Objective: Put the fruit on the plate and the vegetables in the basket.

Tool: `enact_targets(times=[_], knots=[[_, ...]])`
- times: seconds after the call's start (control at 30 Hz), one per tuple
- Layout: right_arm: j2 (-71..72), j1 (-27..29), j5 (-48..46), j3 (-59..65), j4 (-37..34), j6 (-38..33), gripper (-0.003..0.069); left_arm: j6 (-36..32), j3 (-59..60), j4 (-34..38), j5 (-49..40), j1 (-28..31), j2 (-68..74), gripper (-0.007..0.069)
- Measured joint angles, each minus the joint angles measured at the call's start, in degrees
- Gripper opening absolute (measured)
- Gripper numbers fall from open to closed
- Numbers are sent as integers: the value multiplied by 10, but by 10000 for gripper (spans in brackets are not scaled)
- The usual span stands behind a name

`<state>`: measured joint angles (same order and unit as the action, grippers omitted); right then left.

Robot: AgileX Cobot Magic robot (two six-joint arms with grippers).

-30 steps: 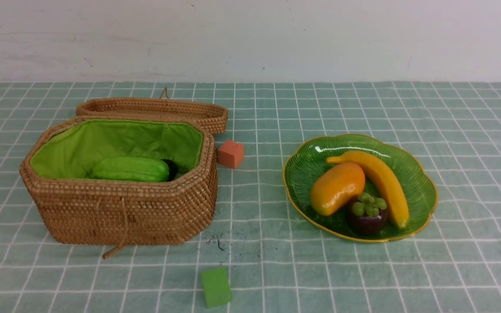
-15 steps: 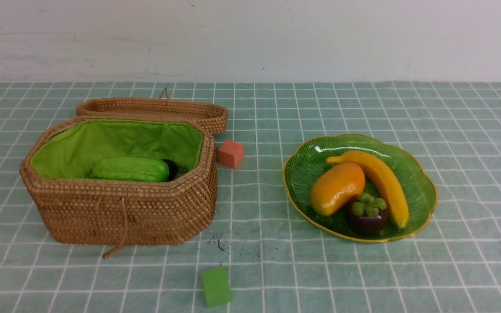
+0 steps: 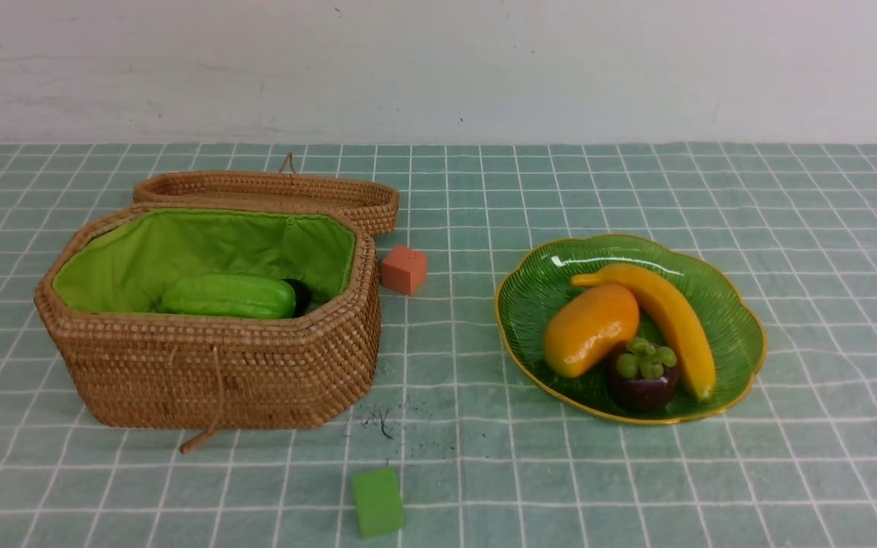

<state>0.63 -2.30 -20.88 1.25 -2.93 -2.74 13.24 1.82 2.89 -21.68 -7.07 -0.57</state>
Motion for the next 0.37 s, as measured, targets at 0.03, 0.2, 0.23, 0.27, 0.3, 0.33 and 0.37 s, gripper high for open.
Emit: enact_targets(times=[0.03,0.2,0.23,0.27,0.3,0.33,0.37], knots=[[0,0,0,0,0,0,83,0,0,0,0,0,0,-10],[0,0,0,0,-1,0,89,0,0,0,0,0,0,-6],[0,0,0,0,-1,0,90,0,0,0,0,0,0,-5],[0,0,0,0,-1,0,92,0,0,0,0,0,0,-3],[0,0,0,0,-1,0,92,0,0,0,0,0,0,-3],[0,0,0,0,-1,0,94,0,0,0,0,0,0,-2],[0,0,0,0,-1,0,96,0,0,0,0,0,0,-2]])
